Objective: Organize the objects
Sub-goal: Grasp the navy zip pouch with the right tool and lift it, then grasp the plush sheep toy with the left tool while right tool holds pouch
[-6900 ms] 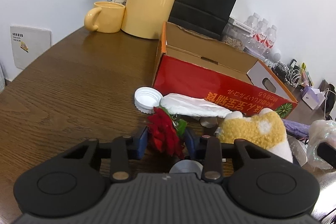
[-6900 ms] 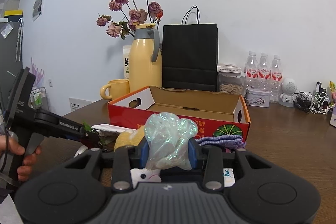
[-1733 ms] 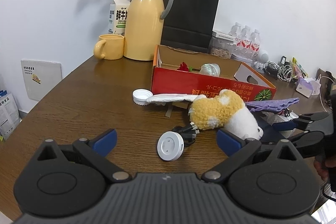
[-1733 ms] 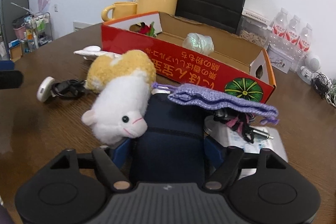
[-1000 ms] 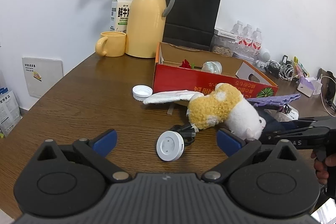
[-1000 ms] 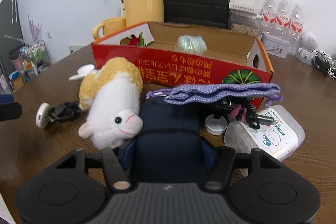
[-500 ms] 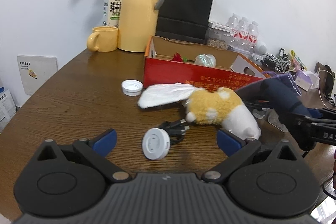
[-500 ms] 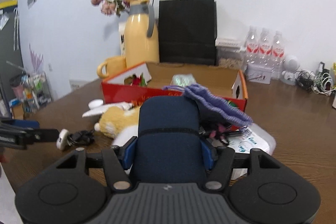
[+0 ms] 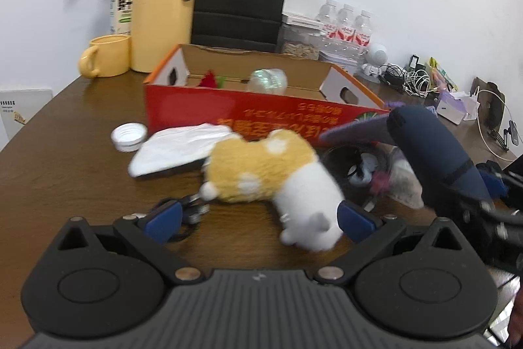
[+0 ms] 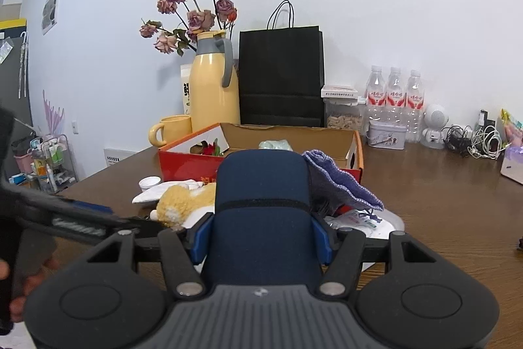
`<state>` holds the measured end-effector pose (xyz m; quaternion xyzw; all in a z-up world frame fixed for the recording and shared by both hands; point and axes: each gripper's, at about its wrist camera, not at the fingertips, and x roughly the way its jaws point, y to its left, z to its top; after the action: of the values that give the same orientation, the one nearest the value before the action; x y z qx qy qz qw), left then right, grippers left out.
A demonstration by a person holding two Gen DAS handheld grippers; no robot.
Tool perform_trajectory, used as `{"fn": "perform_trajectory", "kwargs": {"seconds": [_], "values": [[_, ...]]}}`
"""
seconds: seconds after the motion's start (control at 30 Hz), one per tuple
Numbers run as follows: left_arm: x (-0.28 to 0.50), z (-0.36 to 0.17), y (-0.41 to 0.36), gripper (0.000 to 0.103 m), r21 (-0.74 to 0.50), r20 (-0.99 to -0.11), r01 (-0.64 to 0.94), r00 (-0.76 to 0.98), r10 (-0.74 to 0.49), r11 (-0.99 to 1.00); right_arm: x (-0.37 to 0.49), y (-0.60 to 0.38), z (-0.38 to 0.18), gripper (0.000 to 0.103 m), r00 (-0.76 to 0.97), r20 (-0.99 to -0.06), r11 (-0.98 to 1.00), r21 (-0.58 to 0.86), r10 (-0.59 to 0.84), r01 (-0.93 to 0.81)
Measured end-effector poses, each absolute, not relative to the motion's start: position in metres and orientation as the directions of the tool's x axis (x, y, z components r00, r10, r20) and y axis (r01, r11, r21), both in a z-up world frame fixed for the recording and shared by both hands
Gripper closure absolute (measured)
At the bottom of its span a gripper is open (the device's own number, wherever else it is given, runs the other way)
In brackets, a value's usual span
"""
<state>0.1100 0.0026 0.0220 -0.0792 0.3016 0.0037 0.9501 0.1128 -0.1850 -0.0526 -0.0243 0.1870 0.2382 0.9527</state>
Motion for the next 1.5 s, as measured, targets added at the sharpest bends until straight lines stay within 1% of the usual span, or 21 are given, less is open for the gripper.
{"fn": "perform_trajectory", "kwargs": {"seconds": [0.13, 0.27, 0.53, 0.57, 0.6, 0.63, 0.67, 0.7, 0.73, 0.9, 1.1, 1.27, 1.5], "values": [[0.132, 0.018, -0.014, 0.0, -0.146, -0.589, -0.074, 0.808, -0.026, 0.987, 0.11, -0.196, -0.056, 0.043, 0.817, -0.369, 0.886, 0.046, 0.443, -0.46], [0.148, 0.009, -0.021, 0.0, -0.17, -0.619, -0.108, 0.785, -0.021, 0.98, 0.11, -0.205, -0.06, 0.043, 0.815, -0.373, 0.887, 0.052, 0.443, -0.458], [0.155, 0.0, -0.022, 0.001, -0.225, -0.625, -0.134, 0.78, -0.038, 0.965, 0.116, -0.211, -0.068, 0.043, 0.804, -0.382, 0.88, 0.063, 0.457, -0.471], [0.155, 0.0, -0.021, 0.006, -0.231, -0.626, -0.131, 0.779, -0.045, 0.964, 0.117, -0.211, -0.068, 0.043, 0.803, -0.381, 0.879, 0.066, 0.459, -0.472], [0.156, -0.001, -0.021, 0.015, -0.237, -0.628, -0.129, 0.776, -0.051, 0.963, 0.118, -0.211, -0.069, 0.043, 0.802, -0.38, 0.879, 0.07, 0.46, -0.471], [0.157, -0.002, -0.021, 0.022, -0.243, -0.633, -0.128, 0.772, -0.057, 0.962, 0.118, -0.21, -0.07, 0.043, 0.803, -0.378, 0.88, 0.073, 0.46, -0.47], [0.158, -0.004, -0.019, 0.035, -0.261, -0.635, -0.116, 0.768, -0.08, 0.958, 0.119, -0.21, -0.07, 0.043, 0.803, -0.378, 0.88, 0.074, 0.46, -0.47], [0.157, -0.004, -0.018, 0.05, -0.287, -0.631, -0.103, 0.768, -0.107, 0.952, 0.119, -0.209, -0.07, 0.043, 0.802, -0.379, 0.879, 0.075, 0.461, -0.47], [0.156, -0.004, -0.017, 0.05, -0.303, -0.628, -0.096, 0.768, -0.123, 0.948, 0.119, -0.209, -0.07, 0.043, 0.801, -0.379, 0.879, 0.075, 0.462, -0.472], [0.146, -0.001, -0.018, 0.053, -0.278, -0.615, -0.07, 0.779, -0.121, 0.958, 0.117, -0.207, -0.069, 0.043, 0.801, -0.38, 0.878, 0.074, 0.463, -0.473], [0.127, 0.016, -0.016, 0.053, -0.246, -0.574, -0.028, 0.809, -0.122, 0.969, 0.109, -0.203, -0.065, 0.043, 0.803, -0.372, 0.877, 0.066, 0.465, -0.477], [0.112, 0.033, -0.012, 0.055, -0.233, -0.531, 0.007, 0.837, -0.133, 0.972, 0.099, -0.195, -0.055, 0.043, 0.809, -0.353, 0.871, 0.044, 0.471, -0.489], [0.093, 0.059, -0.007, 0.056, -0.22, -0.448, 0.047, 0.882, -0.144, 0.974, 0.087, -0.184, -0.036, 0.043, 0.817, -0.313, 0.863, 0.017, 0.485, -0.506]]}}
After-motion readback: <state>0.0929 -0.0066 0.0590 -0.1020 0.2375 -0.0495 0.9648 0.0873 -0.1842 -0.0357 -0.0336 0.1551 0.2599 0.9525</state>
